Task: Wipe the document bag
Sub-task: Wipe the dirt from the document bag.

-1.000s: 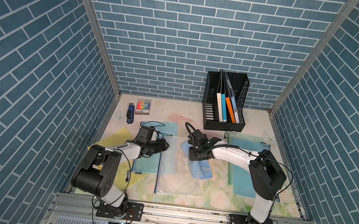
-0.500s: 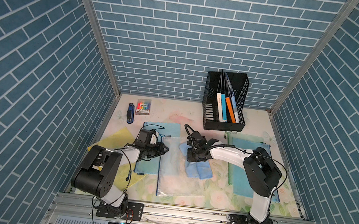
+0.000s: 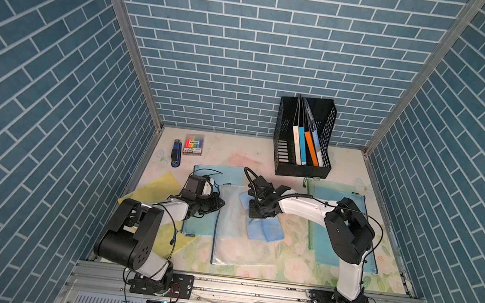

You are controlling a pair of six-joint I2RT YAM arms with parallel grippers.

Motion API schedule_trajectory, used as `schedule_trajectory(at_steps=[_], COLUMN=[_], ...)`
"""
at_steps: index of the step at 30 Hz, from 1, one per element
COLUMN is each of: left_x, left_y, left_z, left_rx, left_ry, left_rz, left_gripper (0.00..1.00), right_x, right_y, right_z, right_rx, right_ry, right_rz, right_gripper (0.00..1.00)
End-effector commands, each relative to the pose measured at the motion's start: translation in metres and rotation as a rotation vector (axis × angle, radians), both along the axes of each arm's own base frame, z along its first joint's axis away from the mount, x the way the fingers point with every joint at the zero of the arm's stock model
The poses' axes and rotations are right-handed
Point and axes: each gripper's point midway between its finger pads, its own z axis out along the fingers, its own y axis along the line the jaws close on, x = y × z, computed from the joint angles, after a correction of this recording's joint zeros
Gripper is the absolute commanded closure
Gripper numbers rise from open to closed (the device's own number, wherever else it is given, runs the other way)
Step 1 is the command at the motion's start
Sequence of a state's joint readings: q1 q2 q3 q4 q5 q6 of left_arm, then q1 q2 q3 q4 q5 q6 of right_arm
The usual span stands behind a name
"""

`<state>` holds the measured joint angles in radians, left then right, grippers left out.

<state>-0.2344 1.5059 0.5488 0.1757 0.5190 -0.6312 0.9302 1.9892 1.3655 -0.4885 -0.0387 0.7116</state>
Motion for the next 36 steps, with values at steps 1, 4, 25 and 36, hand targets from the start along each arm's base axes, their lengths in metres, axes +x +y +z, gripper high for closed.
schedule_trajectory(at_steps=[1, 4, 25, 36], left_x=[-0.003, -0.003, 0.012, 0.007], left_y=[0.008, 0.014, 0.001, 0.008], left_z=[-0.013, -0.013, 0.032, 0.006], left_rx=[0.069, 0.109, -0.179, -0.067], left_ry=[0.02, 0.012, -0.161, -0.085], left_rz=[-0.004, 0.012, 0.124, 0.093], left_gripper=[0.88, 0.84, 0.5, 0.81], right_x=[-0.014, -0.015, -0.029, -0.026], right_y=[0.022, 0.026, 0.008, 0.014], right_z=[0.005, -0.001, -0.033, -0.023], right_rx=[-0.014, -0.027, -0.031, -0.007], right_ry=[0.009, 0.022, 0.089, 0.072], right_rz=[0.094, 0.098, 0.014, 0.025], right_gripper=[1.0, 1.0, 1.0, 1.0])
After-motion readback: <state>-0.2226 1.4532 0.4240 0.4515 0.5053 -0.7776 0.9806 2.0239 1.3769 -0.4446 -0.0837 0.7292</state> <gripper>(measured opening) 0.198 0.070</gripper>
